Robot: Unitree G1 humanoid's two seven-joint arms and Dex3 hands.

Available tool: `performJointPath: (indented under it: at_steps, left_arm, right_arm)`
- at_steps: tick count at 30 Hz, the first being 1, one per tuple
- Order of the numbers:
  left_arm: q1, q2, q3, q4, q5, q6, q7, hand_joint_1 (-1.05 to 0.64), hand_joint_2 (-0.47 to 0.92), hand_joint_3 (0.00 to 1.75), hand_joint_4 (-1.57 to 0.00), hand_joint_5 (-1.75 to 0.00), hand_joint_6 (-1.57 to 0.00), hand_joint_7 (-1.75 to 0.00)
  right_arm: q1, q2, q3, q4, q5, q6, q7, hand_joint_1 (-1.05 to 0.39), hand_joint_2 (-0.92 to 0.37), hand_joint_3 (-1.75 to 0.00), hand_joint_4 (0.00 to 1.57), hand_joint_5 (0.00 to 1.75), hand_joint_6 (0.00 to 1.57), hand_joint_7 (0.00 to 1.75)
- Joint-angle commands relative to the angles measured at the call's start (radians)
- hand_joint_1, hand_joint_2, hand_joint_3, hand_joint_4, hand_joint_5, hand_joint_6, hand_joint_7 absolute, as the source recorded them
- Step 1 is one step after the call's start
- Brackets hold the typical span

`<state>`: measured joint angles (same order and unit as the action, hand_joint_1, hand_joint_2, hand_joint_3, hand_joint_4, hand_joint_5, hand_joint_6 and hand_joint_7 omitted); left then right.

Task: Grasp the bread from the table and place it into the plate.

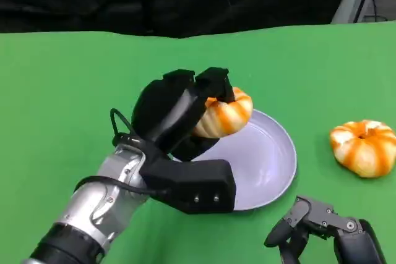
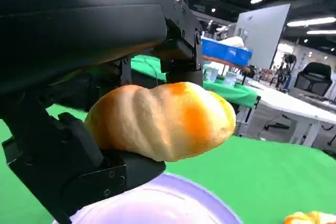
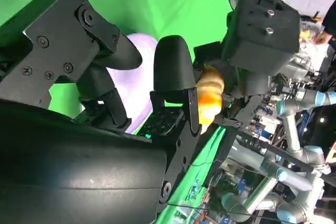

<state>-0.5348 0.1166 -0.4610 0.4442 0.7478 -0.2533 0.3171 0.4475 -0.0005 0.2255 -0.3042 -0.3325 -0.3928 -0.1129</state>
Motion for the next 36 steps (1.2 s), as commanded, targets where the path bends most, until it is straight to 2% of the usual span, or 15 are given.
performJointPath:
  at_steps: [1, 4, 5, 6, 7, 8, 9, 10, 11, 12, 15, 17, 25, 32, 36]
  left_arm:
    - [-0.041, -0.042, -0.033, 0.075, 0.016, -0.002, 0.023, -0.15, 0.27, 1.35, -0.91, -1.75, -0.73, -1.75]
    - [-0.057, -0.070, -0.054, 0.125, 0.026, 0.014, 0.008, -0.14, 0.30, 1.27, -0.88, -1.75, -0.72, -1.75]
    - [-0.062, -0.081, -0.058, 0.137, 0.025, 0.034, -0.013, -0.14, 0.32, 1.23, -0.86, -1.75, -0.71, -1.69]
    - [-0.065, -0.088, -0.060, 0.142, 0.023, 0.048, -0.027, -0.15, 0.37, 1.13, -0.83, -1.75, -0.73, -1.54]
    - [-0.069, -0.095, -0.063, 0.139, 0.018, 0.077, -0.070, -0.15, 0.40, 1.07, -0.81, -1.75, -0.75, -1.45]
    - [-0.074, -0.099, -0.068, 0.133, 0.017, 0.106, -0.116, -0.17, 0.52, 0.82, -0.71, -1.63, -0.72, -1.09]
    - [-0.079, -0.099, -0.075, 0.126, 0.022, 0.127, -0.148, -0.21, 0.71, 0.49, -0.63, -1.27, -0.69, -0.61]
    - [-0.082, -0.098, -0.080, 0.119, 0.026, 0.141, -0.170, -0.23, 0.80, 0.31, -0.61, -1.05, -0.68, -0.37]
    - [-0.089, -0.093, -0.088, 0.114, 0.036, 0.159, -0.196, -0.24, 0.86, 0.20, -0.61, -0.91, -0.68, -0.23]
    - [-0.094, -0.088, -0.094, 0.111, 0.044, 0.173, -0.215, -0.35, 0.90, 0.15, -0.40, -0.71, -0.52, -0.10]
    - [-0.105, -0.070, -0.111, 0.094, 0.060, 0.204, -0.265, -0.55, 0.92, 0.17, -0.12, -0.52, -0.31, -0.01]
    - [-0.110, -0.052, -0.124, 0.077, 0.074, 0.229, -0.317, -0.67, 0.92, 0.24, -0.03, -0.42, -0.23, 0.00]
    - [-0.086, 0.008, -0.130, -0.009, 0.067, 0.269, -0.440, -0.85, 0.92, 0.36, 0.00, -0.16, -0.12, 0.00]
    - [-0.018, 0.072, -0.069, -0.173, -0.016, 0.257, -0.518, -0.86, 0.92, 0.38, 0.00, -0.16, -0.13, -0.01]
    - [0.099, 0.086, 0.052, -0.347, -0.164, 0.258, -0.536, -0.61, 0.92, 0.28, -0.18, -0.29, -0.27, -0.07]
  right_arm:
    - [0.004, -0.006, -0.003, -0.020, 0.002, 0.008, -0.001, -0.05, -0.30, -1.35, 0.82, 1.64, 0.84, 1.28]
    - [0.005, -0.004, -0.001, -0.021, 0.012, 0.011, 0.003, -0.05, -0.30, -1.36, 0.81, 1.64, 0.84, 1.29]
    - [0.005, -0.005, -0.001, -0.020, 0.006, 0.009, 0.001, -0.05, -0.30, -1.35, 0.81, 1.64, 0.84, 1.29]
    - [0.005, -0.006, -0.002, -0.019, 0.001, 0.007, -0.001, -0.05, -0.30, -1.35, 0.81, 1.64, 0.84, 1.28]
    - [0.005, -0.005, -0.001, -0.019, 0.004, 0.007, -0.001, -0.05, -0.30, -1.35, 0.82, 1.64, 0.84, 1.28]
    - [0.007, -0.002, 0.001, -0.022, 0.007, 0.010, 0.001, -0.05, -0.30, -1.36, 0.82, 1.64, 0.84, 1.29]
    - [0.008, -0.001, 0.003, -0.024, 0.010, 0.013, 0.002, -0.04, -0.29, -1.37, 0.82, 1.64, 0.84, 1.29]
    - [0.009, 0.000, 0.004, -0.026, 0.012, 0.015, 0.003, -0.04, -0.29, -1.37, 0.82, 1.64, 0.85, 1.29]
    - [0.007, 0.001, 0.005, -0.026, 0.011, 0.016, 0.002, -0.04, -0.29, -1.37, 0.82, 1.64, 0.85, 1.29]
    - [0.005, 0.001, 0.006, -0.025, 0.009, 0.016, 0.001, -0.04, -0.28, -1.38, 0.82, 1.65, 0.85, 1.29]
    - [0.003, 0.001, 0.006, -0.024, 0.003, 0.019, -0.003, -0.05, -0.28, -1.37, 0.82, 1.66, 0.84, 1.29]
    - [0.003, 0.001, 0.007, -0.025, 0.006, 0.025, 0.000, -0.06, -0.28, -1.37, 0.81, 1.66, 0.84, 1.28]
    - [-0.001, -0.002, 0.005, -0.023, 0.002, 0.025, -0.003, -0.07, -0.30, -1.36, 0.82, 1.69, 0.84, 1.29]
    - [-0.002, -0.005, 0.003, -0.022, 0.004, 0.018, -0.002, -0.07, -0.30, -1.35, 0.80, 1.65, 0.84, 1.29]
    - [-0.003, -0.006, 0.002, -0.018, 0.005, 0.013, -0.004, -0.07, -0.30, -1.35, 0.81, 1.64, 0.84, 1.29]
